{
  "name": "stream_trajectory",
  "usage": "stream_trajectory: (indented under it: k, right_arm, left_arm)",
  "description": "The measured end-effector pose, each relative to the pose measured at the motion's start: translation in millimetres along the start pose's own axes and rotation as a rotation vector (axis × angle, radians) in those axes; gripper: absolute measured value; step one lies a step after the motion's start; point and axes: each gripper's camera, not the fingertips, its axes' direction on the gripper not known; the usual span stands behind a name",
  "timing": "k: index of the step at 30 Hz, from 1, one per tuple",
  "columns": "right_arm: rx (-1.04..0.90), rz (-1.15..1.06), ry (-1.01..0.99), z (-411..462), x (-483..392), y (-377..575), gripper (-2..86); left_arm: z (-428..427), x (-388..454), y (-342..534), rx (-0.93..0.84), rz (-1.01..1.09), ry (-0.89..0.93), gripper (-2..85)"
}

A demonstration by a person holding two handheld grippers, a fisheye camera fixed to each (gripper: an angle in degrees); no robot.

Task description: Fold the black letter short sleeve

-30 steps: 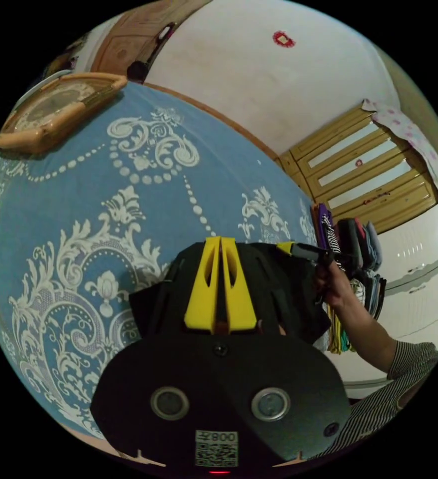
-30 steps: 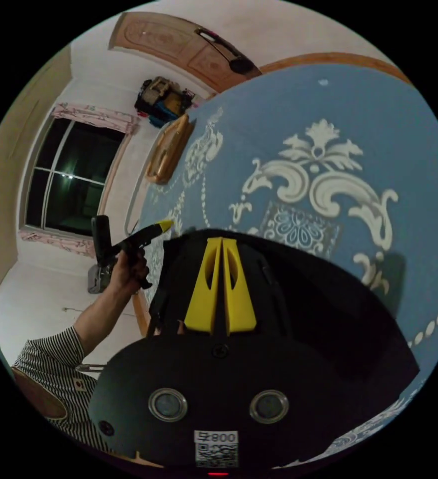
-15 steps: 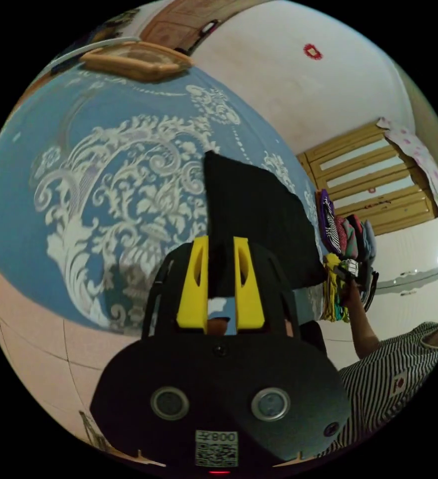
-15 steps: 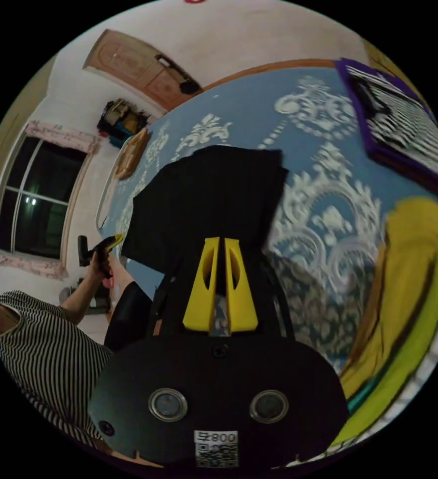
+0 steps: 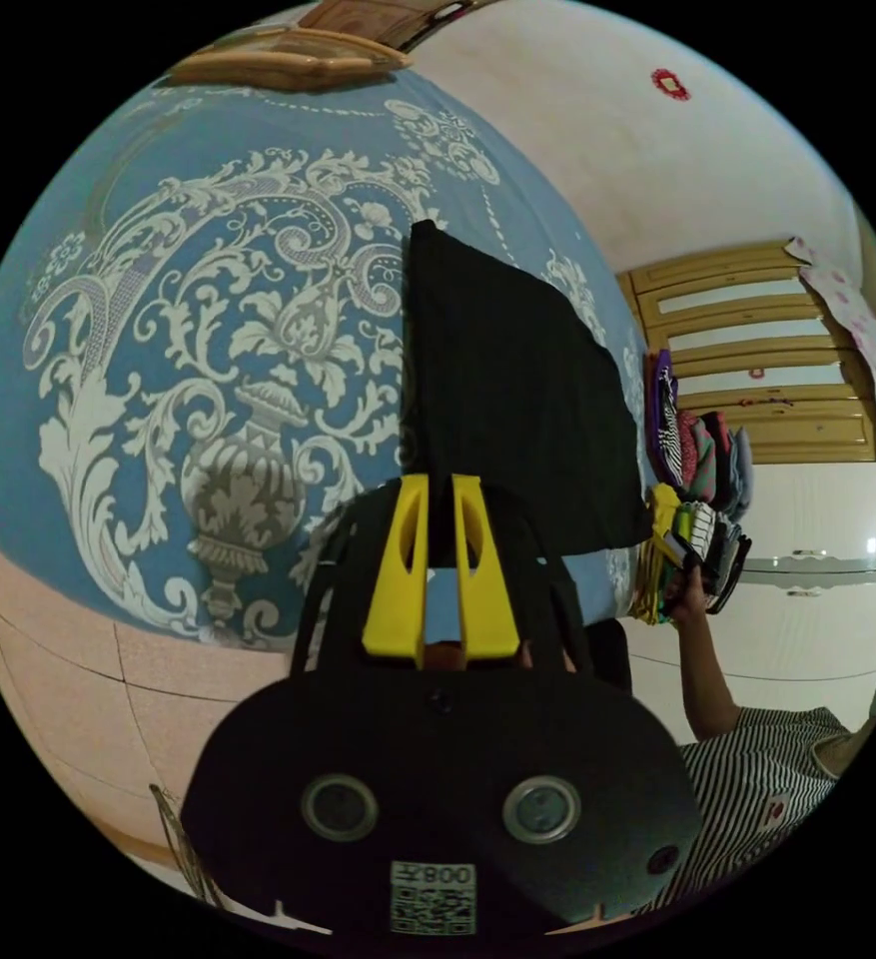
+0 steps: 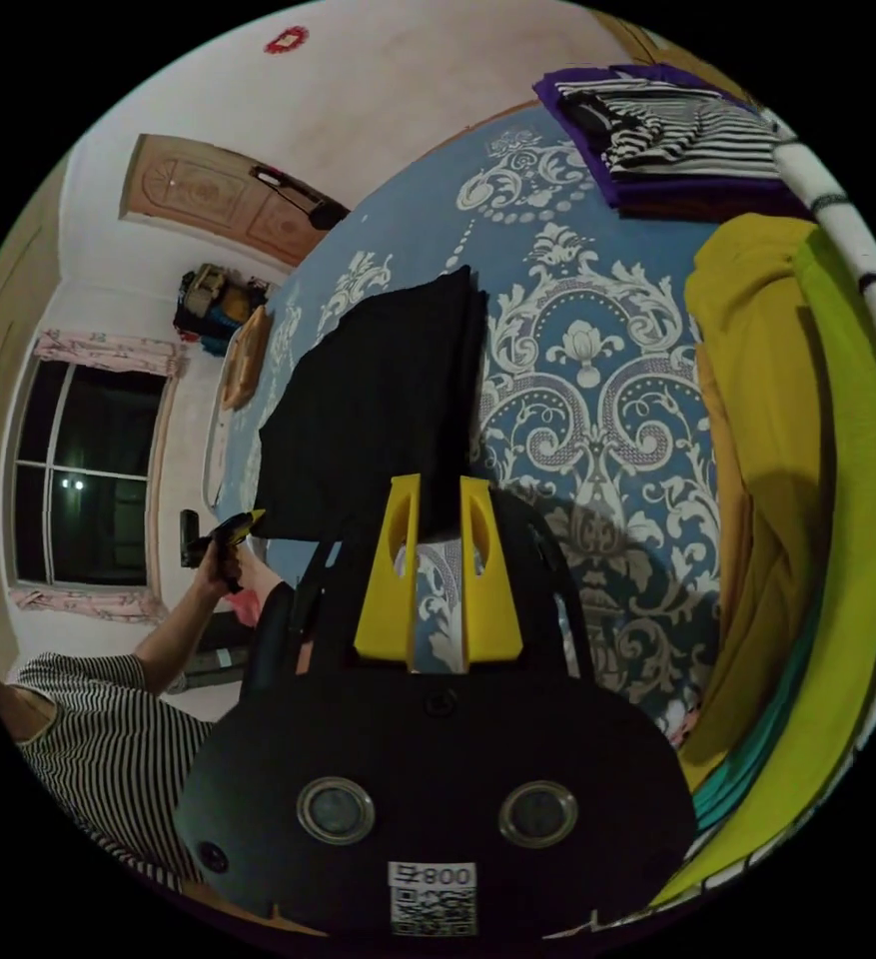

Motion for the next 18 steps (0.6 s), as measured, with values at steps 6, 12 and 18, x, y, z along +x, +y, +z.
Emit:
stream_trajectory:
  k: [6, 12, 18]
  right_arm:
    - [-0.080, -0.030, 0.075, 0, 19, 5, 4.4]
    - [-0.102, -0.119, 0.073, -24, 30, 28, 0.9]
    - [-0.136, -0.127, 0.017, -47, 63, 74, 0.4]
  left_arm:
    - [17, 19, 14, -0.042, 0.038, -0.080, 3.3]
    - [15, 43, 34, -0.008, 0.099, -0.020, 2.7]
    - [33, 63, 61, -0.058, 0.148, -0.042, 2.3]
